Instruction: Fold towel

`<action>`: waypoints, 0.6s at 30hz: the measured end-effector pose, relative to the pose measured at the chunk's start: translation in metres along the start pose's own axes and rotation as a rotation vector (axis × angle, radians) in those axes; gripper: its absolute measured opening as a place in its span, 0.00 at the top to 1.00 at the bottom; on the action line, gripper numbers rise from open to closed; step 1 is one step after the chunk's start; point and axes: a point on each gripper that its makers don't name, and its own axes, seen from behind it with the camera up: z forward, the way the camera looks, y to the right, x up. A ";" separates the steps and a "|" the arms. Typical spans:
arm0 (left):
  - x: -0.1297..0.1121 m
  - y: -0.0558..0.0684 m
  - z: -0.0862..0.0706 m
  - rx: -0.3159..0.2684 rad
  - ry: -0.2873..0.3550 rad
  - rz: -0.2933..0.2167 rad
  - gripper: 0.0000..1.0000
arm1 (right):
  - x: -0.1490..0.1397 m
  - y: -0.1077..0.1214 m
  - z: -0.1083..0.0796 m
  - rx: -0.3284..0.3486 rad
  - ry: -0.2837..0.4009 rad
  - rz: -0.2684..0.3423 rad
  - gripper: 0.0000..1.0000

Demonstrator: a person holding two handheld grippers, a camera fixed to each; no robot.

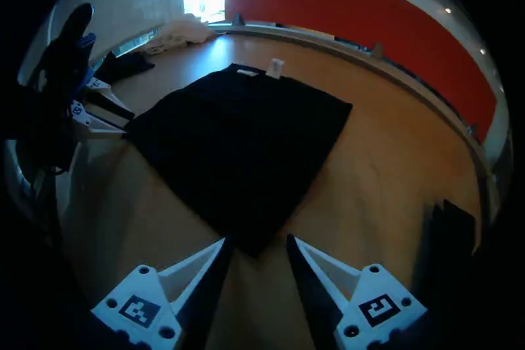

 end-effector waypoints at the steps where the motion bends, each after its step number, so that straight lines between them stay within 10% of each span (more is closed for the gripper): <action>1: 0.000 0.000 0.000 0.000 -0.002 0.002 0.39 | 0.000 -0.001 0.000 0.002 0.000 -0.002 0.44; 18: -0.001 0.006 -0.001 -0.003 -0.026 0.009 0.71 | 0.001 -0.002 0.001 0.011 -0.012 0.025 0.78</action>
